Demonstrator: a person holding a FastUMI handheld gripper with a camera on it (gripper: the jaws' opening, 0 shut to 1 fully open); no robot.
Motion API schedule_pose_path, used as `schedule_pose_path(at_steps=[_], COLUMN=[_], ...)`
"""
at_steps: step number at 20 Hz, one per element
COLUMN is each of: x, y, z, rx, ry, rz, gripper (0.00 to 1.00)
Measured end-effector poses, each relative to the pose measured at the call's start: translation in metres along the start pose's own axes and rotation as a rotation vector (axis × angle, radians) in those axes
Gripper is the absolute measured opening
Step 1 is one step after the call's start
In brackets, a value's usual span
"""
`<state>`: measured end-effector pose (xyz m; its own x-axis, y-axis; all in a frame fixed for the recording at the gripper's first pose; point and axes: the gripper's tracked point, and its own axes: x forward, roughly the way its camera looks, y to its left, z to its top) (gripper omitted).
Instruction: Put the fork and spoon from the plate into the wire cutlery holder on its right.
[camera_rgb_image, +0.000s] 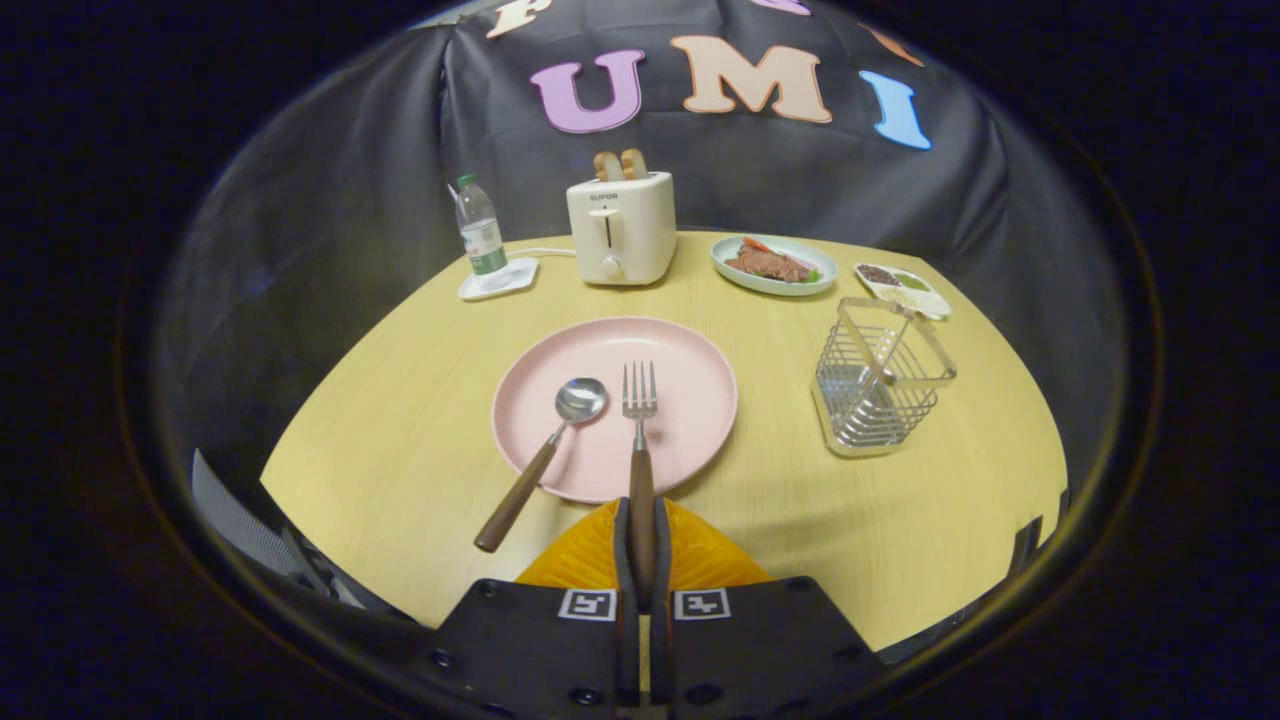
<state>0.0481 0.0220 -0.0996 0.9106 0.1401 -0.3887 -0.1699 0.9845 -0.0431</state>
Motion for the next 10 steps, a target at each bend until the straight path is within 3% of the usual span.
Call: schedule_pose_path(at_steps=[10], x=[-0.052], y=[-0.067], z=[0.056], rx=[-0.013], ry=[-0.012], rz=[-0.037], gripper=[0.07])
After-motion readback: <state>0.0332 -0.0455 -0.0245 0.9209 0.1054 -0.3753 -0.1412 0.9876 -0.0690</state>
